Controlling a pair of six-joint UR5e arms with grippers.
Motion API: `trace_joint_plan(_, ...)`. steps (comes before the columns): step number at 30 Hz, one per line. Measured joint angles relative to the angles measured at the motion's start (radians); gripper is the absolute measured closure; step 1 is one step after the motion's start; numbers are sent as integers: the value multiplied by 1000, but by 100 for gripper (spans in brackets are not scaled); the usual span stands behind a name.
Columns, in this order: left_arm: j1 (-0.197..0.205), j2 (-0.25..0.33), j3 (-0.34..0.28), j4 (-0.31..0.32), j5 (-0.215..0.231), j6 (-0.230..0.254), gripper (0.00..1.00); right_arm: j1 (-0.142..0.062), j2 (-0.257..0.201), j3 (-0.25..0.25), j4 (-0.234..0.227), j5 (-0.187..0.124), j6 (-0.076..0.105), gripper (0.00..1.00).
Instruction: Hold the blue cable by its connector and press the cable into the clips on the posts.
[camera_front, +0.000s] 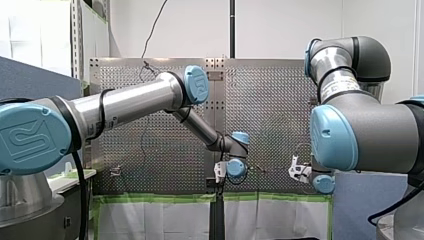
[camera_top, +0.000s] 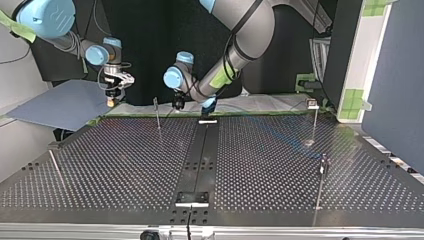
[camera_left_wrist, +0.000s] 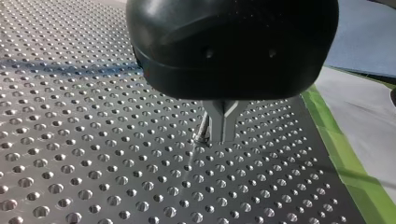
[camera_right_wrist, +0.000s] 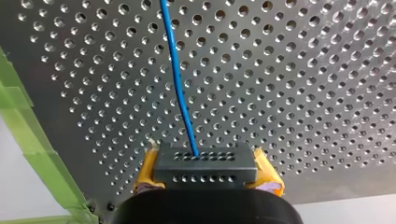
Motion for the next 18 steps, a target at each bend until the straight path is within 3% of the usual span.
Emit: trace_joint_plan(18,-7,0,9,-6,-1,1,100,4,0,-14,5,-11,3,100)
